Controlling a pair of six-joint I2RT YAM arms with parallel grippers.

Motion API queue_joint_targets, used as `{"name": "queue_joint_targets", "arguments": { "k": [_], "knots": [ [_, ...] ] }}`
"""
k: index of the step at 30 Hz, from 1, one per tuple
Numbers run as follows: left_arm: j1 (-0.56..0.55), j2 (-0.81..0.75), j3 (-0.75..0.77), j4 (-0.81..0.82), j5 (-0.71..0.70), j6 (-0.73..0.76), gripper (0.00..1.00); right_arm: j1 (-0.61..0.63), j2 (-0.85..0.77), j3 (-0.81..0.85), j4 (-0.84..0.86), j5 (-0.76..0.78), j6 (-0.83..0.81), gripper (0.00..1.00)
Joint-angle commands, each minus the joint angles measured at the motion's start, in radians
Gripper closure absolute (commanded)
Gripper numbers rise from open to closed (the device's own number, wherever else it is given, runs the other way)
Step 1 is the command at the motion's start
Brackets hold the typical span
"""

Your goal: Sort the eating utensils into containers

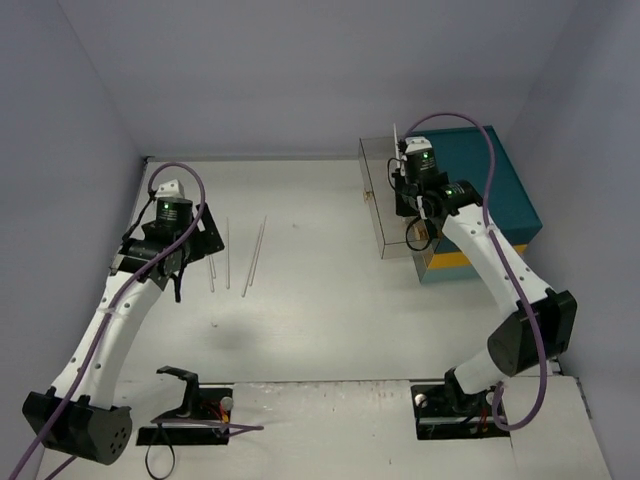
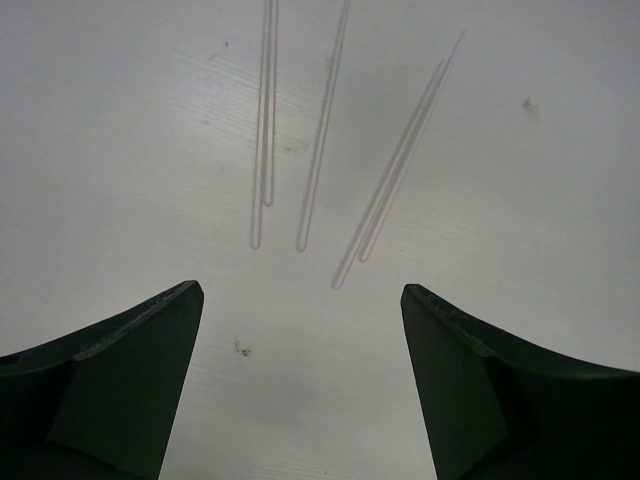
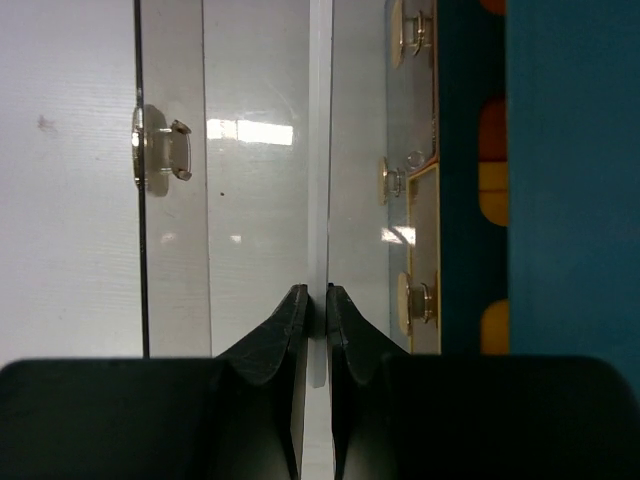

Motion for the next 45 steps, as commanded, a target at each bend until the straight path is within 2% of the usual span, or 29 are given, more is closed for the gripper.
{"name": "queue_joint_targets", "arguments": {
  "k": [1,5,9,20,28,37,41,43,45],
  "knots": [
    [0.039,0.030,-0.010,0.006,0.034,0.062,0.22,-0.009,0.060,0.026,0.012,-0.006,-0.007,0.92],
    [0.080,0.109,-0.032,0.010,0.081,0.083,0.22,-0.008,0.078,0.045,0.003,-0.007,-0.016,0.87],
    [0.104,0.190,-0.039,0.021,0.088,0.110,0.22,-0.008,0.057,0.058,-0.001,-0.009,-0.025,0.72],
    [0.166,0.404,-0.077,0.095,0.174,0.195,0.29,-0.010,-0.133,0.080,-0.004,0.003,-0.043,0.53],
    [0.177,0.506,-0.118,0.156,0.183,0.239,0.37,-0.008,-0.235,0.080,-0.003,-0.001,-0.046,0.46],
    [0.193,0.612,-0.119,0.194,0.183,0.251,0.47,-0.008,-0.252,0.051,-0.002,-0.001,-0.052,0.44],
    [0.210,0.646,-0.127,0.218,0.183,0.249,0.55,-0.009,-0.260,0.043,-0.001,-0.001,-0.054,0.44],
    [0.215,0.662,-0.134,0.220,0.183,0.247,0.67,-0.008,-0.262,0.043,-0.001,0.000,-0.054,0.44],
    [0.215,0.669,-0.137,0.219,0.181,0.247,0.75,-0.009,-0.266,0.041,-0.001,-0.002,-0.057,0.44]
  ]
}}
